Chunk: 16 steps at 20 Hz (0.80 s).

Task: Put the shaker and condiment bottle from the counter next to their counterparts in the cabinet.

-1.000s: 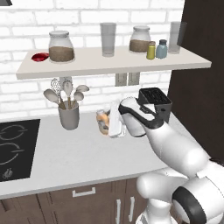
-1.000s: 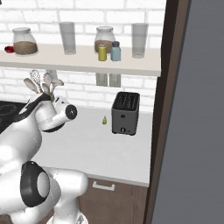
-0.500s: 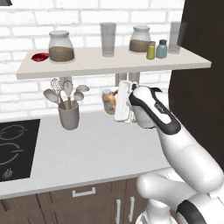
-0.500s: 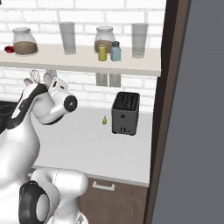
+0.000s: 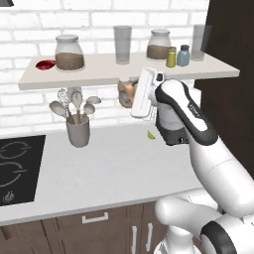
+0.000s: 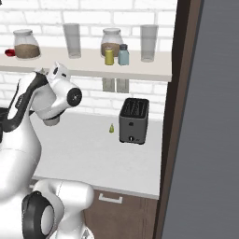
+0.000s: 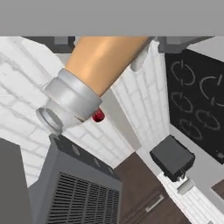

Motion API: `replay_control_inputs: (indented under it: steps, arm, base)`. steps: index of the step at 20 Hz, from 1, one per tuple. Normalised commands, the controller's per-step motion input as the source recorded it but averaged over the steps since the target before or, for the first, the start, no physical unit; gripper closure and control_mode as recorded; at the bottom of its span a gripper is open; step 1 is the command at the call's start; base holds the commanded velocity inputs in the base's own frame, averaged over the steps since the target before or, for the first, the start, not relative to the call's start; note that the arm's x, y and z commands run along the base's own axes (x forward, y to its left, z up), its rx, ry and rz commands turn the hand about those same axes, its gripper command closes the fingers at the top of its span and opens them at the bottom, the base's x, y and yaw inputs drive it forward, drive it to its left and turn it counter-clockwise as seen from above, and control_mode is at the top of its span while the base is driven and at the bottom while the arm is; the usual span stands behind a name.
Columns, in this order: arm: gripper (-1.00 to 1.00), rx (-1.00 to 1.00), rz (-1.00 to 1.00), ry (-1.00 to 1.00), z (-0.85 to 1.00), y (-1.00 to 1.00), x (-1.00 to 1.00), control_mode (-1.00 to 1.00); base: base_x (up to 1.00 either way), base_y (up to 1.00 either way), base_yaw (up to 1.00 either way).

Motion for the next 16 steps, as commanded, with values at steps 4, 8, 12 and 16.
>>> replay_control_inputs:
  steps: [4, 8, 12, 16]
  arm:
    - [1.00, 0.08, 0.00, -0.09, 0.87, -0.04, -0.17, -1.00]
    - [1.00, 0.11, 0.02, -0.02, 0.82, -0.03, -0.12, -1.00]
    - [1.00, 0.02, 0.07, 0.00, 0.12, 0.18, -0.01, -1.00]
    - [1.00, 0.11, 0.10, 0.03, 0.14, 0.16, 0.19, -1.00]
  base:
    - [0.00, 0.00, 0.00]
    - [0.00, 0.00, 0.00]
    - [0.00, 0.00, 0.00]
    - [0.00, 0.00, 0.00]
